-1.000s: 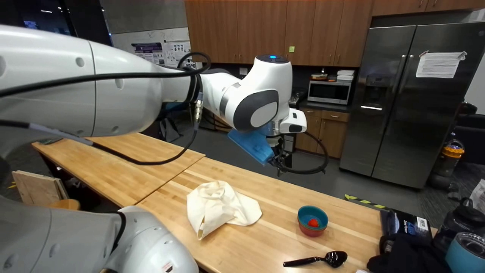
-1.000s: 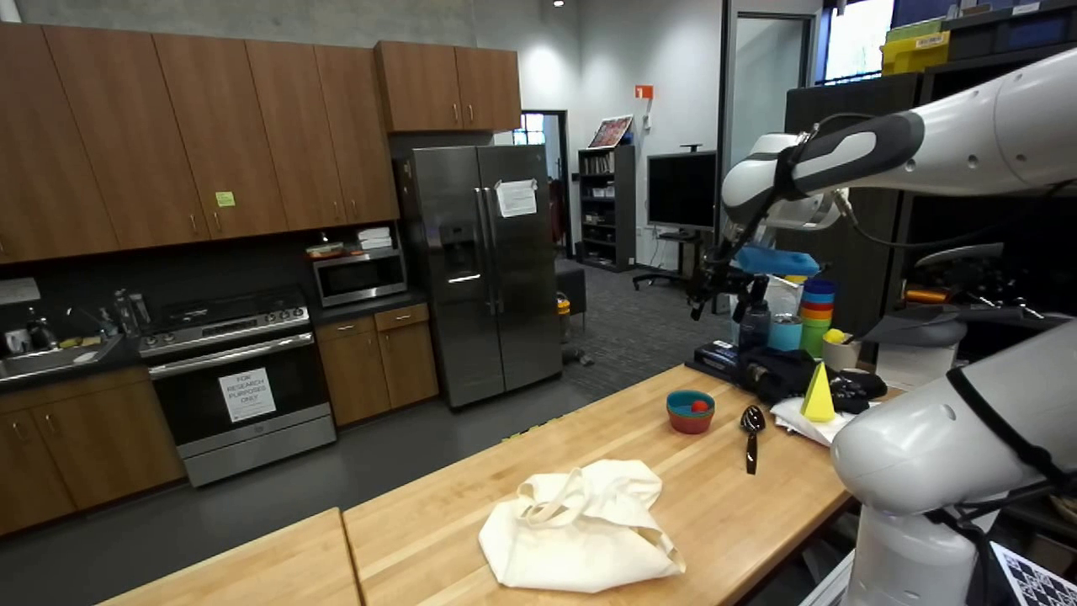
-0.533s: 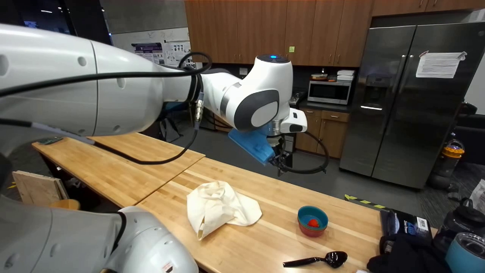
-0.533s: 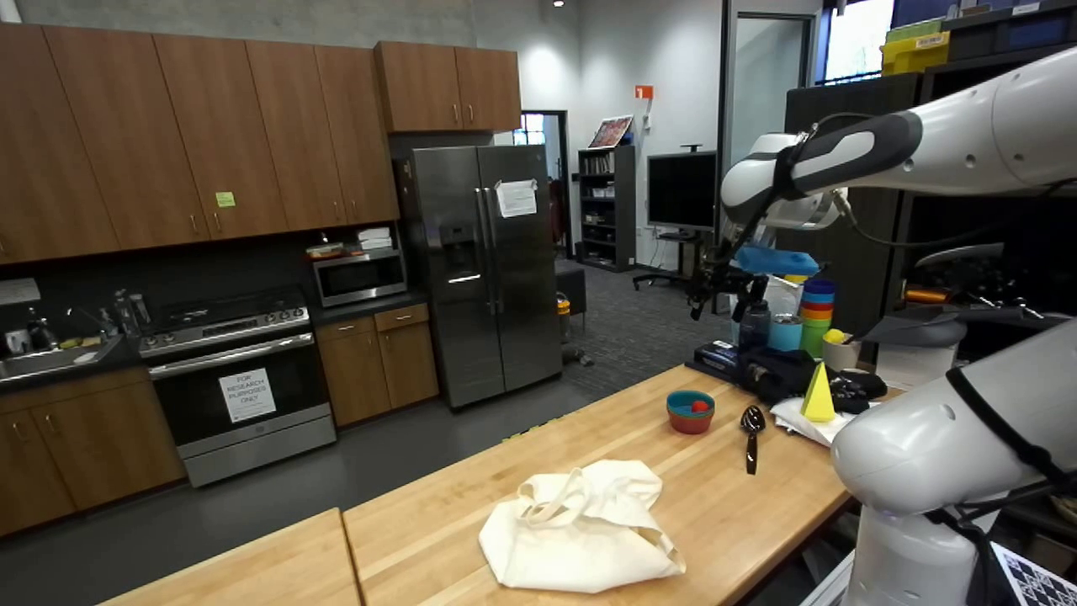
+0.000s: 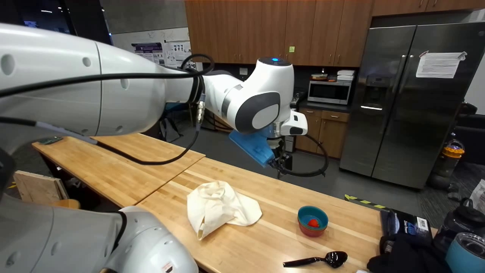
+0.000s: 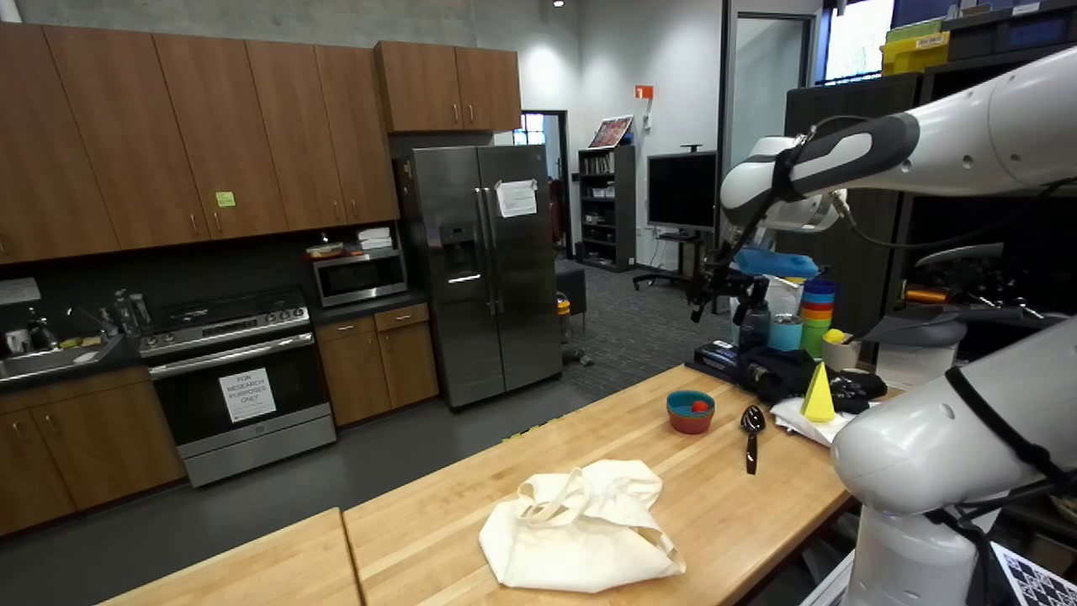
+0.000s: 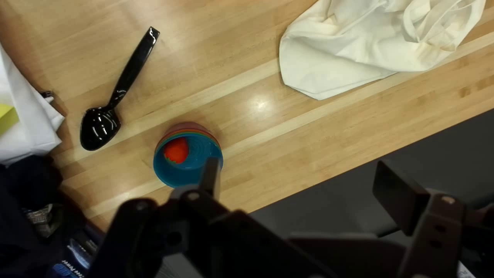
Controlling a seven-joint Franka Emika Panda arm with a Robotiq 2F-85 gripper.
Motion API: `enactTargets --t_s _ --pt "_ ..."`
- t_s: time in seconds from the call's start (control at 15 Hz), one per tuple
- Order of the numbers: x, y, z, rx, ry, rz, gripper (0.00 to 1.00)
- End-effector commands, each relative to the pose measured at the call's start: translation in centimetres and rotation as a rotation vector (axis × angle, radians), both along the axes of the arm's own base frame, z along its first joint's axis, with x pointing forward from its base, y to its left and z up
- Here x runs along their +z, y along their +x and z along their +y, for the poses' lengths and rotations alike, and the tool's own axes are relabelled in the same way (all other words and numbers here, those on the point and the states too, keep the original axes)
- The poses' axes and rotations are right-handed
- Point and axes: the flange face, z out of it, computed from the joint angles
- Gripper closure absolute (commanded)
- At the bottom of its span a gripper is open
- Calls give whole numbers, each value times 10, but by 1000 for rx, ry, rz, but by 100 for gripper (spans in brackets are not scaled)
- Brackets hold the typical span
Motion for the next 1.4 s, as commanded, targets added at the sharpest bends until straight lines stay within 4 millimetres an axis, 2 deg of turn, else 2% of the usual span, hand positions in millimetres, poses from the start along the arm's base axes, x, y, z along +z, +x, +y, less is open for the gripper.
enactTargets --t_s 0.0,0.27,0.8,1.07,1.33 --pt "-10 7 -14 -39 29 -19 0" --pt "-20 27 -23 -12 9 -68 0" --pt "-59 84 -37 101 -66 -9 0" --pt "-73 106 -48 145 -125 -17 0" --pt "-99 134 -57 132 -156 -17 0"
